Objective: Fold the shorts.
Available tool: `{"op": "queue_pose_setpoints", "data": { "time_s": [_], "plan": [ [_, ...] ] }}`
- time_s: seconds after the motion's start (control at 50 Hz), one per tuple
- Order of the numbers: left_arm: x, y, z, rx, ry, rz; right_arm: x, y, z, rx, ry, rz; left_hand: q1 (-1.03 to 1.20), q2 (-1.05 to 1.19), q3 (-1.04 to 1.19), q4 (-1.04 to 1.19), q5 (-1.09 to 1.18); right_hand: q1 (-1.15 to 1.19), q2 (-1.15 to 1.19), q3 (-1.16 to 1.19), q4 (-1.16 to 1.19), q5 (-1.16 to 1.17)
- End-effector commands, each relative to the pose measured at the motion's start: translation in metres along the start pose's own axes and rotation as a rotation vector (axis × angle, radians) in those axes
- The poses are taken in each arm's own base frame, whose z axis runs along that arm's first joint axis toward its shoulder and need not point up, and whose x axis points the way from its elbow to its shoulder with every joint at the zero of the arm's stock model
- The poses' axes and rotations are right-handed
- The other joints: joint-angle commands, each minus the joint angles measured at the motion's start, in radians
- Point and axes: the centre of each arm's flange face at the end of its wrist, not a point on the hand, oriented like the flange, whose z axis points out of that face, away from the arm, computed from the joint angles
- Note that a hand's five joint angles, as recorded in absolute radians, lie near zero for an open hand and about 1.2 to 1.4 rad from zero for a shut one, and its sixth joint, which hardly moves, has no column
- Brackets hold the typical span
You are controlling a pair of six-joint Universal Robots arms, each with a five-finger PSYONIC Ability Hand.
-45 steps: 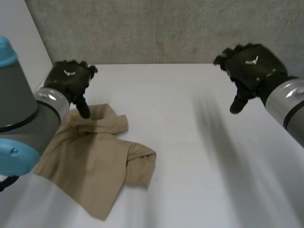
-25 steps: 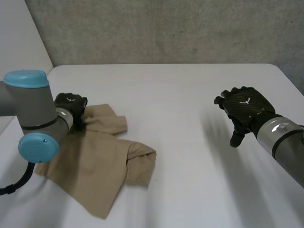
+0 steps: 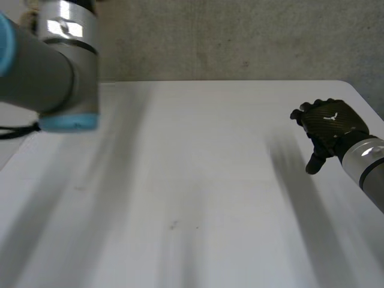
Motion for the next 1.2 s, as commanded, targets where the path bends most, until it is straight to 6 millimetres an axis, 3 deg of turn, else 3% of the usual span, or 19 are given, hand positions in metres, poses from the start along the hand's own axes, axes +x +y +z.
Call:
{"op": "queue_pose_setpoints", "data": {
  "time_s": [0.02,0.06,0.08,0.12,0.14,0.16,0.2,0.22,0.28,0.34,0.42,0.52,0.58,0.7,0.86,1.0,1.2],
  "plan": [
    [0.084,0.021,-0.092,-0.196,0.288,-0.059,0.013,-0.002,-0.002,0.008,0.041,0.005,0.264,0.203,0.209,0.193,0.298,-0.026,-0.043,-0.04,-0.058,-0.064],
    [0.102,0.025,-0.115,-0.234,0.353,-0.068,0.014,-0.002,-0.002,0.008,0.042,0.005,0.264,0.203,0.209,0.193,0.298,-0.026,-0.043,-0.04,-0.058,-0.064],
    [0.117,0.028,-0.139,-0.271,0.416,-0.074,0.014,-0.002,-0.001,0.008,0.042,0.005,0.264,0.203,0.209,0.193,0.298,-0.026,-0.043,-0.04,-0.058,-0.064],
    [0.13,0.033,-0.165,-0.318,0.482,-0.07,0.014,-0.002,-0.001,0.008,0.042,0.006,0.264,0.203,0.209,0.193,0.298,-0.026,-0.043,-0.04,-0.058,-0.064],
    [0.134,0.037,-0.176,-0.34,0.509,-0.066,0.014,-0.002,-0.001,0.008,0.042,0.006,0.133,0.072,0.079,0.063,0.168,-0.026,-0.043,-0.04,-0.058,-0.064],
    [0.141,0.043,-0.197,-0.385,0.565,-0.053,0.014,-0.002,-0.001,0.008,0.042,0.006,-0.38,-0.44,-0.434,-0.45,-0.345,-0.026,-0.043,-0.04,-0.058,-0.064],
    [0.145,0.046,-0.215,-0.424,0.611,-0.038,0.014,-0.002,-0.001,0.007,0.043,0.006,-0.841,-0.902,-0.895,-0.911,-0.806,-0.026,-0.043,-0.04,-0.058,-0.064],
    [0.145,0.044,-0.226,-0.449,0.645,-0.028,0.014,-0.002,-0.001,0.008,0.044,0.006,-0.924,-0.985,-0.978,-0.995,-0.889,-0.026,-0.043,-0.04,-0.058,-0.064],
    [0.146,0.038,-0.235,-0.465,0.678,-0.028,0.016,-0.001,-0.001,0.006,0.05,0.007,-0.94,-1.0,-0.994,-1.01,-0.905,-0.026,-0.043,-0.04,-0.058,-0.064],
    [0.141,0.025,-0.23,-0.454,0.673,-0.038,0.02,0.0,0.0,0.002,0.061,0.009,-0.934,-0.995,-0.988,-1.004,-0.899,-0.026,-0.043,-0.04,-0.058,-0.064],
    [0.125,0.013,-0.208,-0.425,0.609,-0.046,0.021,0.0,0.001,0.003,0.062,0.009,-0.919,-0.98,-0.973,-0.99,-0.884,-0.026,-0.043,-0.04,-0.058,-0.064],
    [0.092,0.015,-0.172,-0.409,0.493,-0.036,0.019,0.0,0.0,0.003,0.055,0.009,-0.916,-0.977,-0.971,-0.987,-0.881,-0.026,-0.043,-0.04,-0.058,-0.064],
    [0.084,0.016,-0.165,-0.419,0.466,-0.039,0.018,0.001,0.0,0.001,0.05,0.01,-0.916,-0.977,-0.971,-0.987,-0.881,-0.026,-0.043,-0.04,-0.058,-0.064],
    [0.075,0.021,-0.166,-0.479,0.453,-0.077,0.014,-0.002,-0.001,0.013,0.036,0.009,-0.916,-0.977,-0.971,-0.987,-0.881,-0.026,-0.043,-0.04,-0.058,-0.064],
    [0.078,0.03,-0.175,-0.519,0.47,-0.085,-0.022,-0.058,-0.017,0.248,-0.108,0.135,-0.916,-0.977,-0.971,-0.987,-0.881,-0.026,-0.043,-0.04,-0.058,-0.064],
    [0.084,0.037,-0.182,-0.538,0.491,-0.077,-0.025,-0.094,-0.038,0.411,-0.212,0.182,-0.916,-0.977,-0.971,-0.987,-0.881,-0.026,-0.043,-0.04,-0.058,-0.064],
    [0.083,0.04,-0.181,-0.545,0.488,-0.072,-0.022,-0.1,-0.036,0.463,-0.213,0.172,-0.916,-0.977,-0.971,-0.987,-0.881,-0.026,-0.043,-0.04,-0.058,-0.064]
  ]
}}
